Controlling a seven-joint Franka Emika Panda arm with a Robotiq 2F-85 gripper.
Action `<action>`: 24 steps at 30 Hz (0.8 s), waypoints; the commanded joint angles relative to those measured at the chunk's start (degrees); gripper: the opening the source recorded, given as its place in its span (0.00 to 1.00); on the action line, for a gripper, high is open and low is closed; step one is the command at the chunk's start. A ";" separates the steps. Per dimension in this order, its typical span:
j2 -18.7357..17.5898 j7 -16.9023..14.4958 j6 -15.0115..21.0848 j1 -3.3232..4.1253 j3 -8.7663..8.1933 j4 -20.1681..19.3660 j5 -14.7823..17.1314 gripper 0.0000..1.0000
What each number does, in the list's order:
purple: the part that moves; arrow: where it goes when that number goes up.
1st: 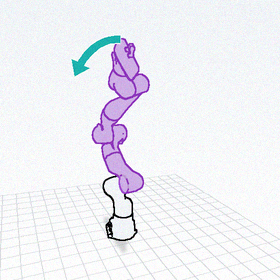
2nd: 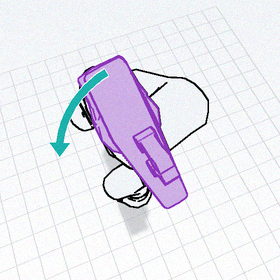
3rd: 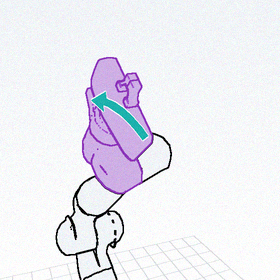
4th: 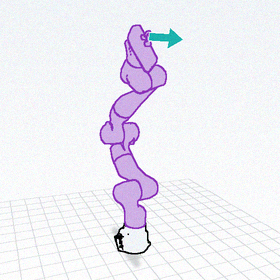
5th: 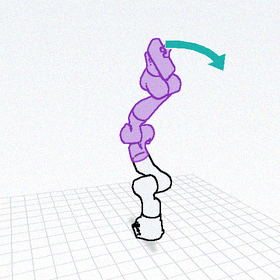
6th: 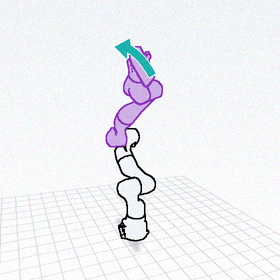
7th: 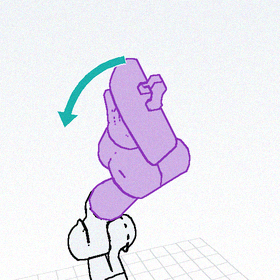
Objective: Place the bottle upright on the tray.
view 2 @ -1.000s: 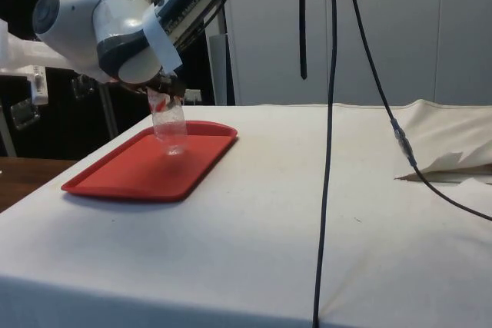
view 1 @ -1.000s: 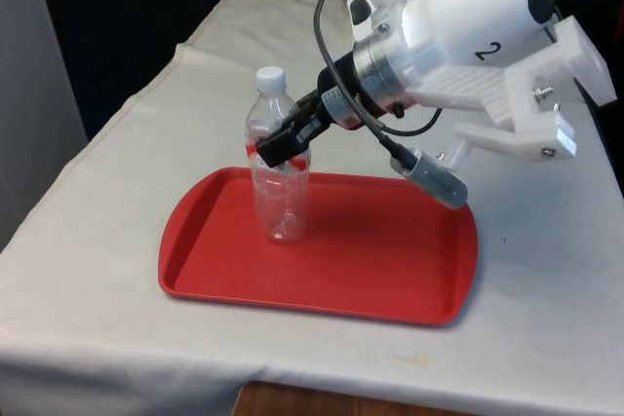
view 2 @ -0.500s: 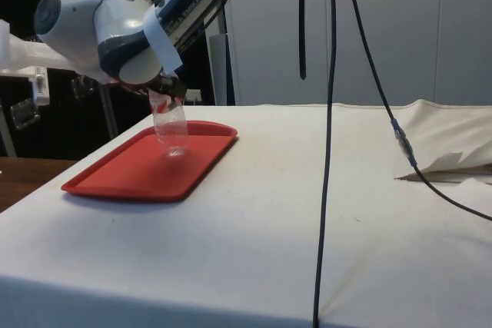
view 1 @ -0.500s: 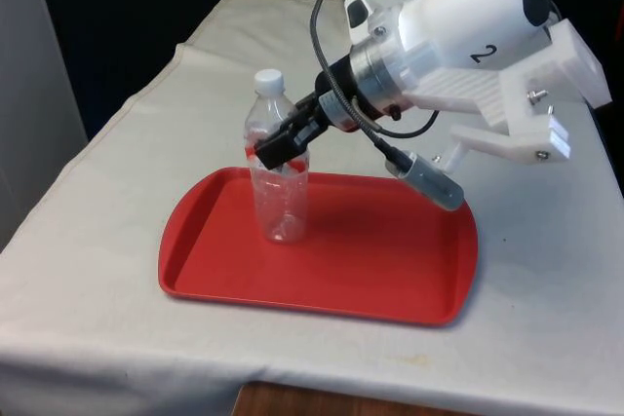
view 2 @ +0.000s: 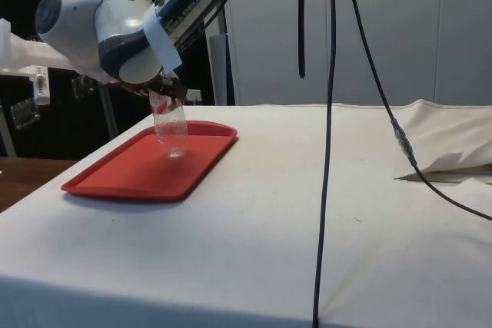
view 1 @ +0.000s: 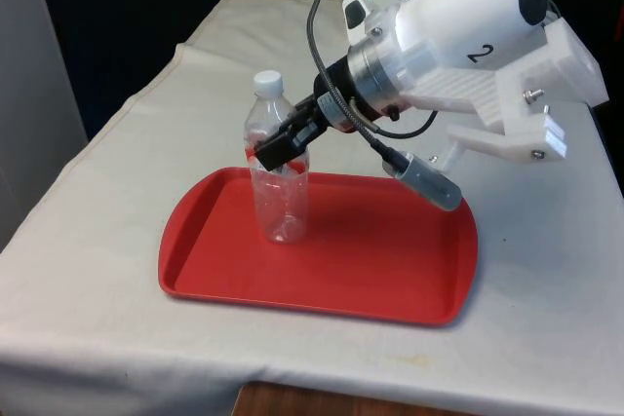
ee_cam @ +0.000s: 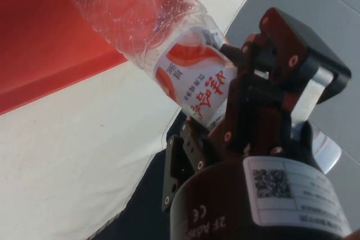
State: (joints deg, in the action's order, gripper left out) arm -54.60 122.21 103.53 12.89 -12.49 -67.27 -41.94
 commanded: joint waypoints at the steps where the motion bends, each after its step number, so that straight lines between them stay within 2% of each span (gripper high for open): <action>1: -0.06 -0.06 0.29 -0.17 0.23 0.06 0.29 0.00; 11: -0.11 0.00 -0.11 -0.06 0.11 0.11 -0.06 0.00; 16: -0.11 0.00 -0.29 -0.06 0.11 0.17 -0.23 0.29; 19: 0.00 0.00 -0.46 0.00 0.00 0.00 -0.34 0.52; 20: -0.17 0.00 -0.29 -0.06 0.11 0.17 -0.23 0.52; 21: -0.17 0.00 -0.34 -0.06 0.11 0.17 -0.23 0.68; 23: -0.17 0.00 -0.34 -0.06 0.11 0.17 -0.23 0.83; 24: -0.17 0.00 -0.34 -0.06 0.11 0.17 -0.23 0.94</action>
State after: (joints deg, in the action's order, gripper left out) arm -54.66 122.21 103.08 12.95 -12.49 -67.27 -42.28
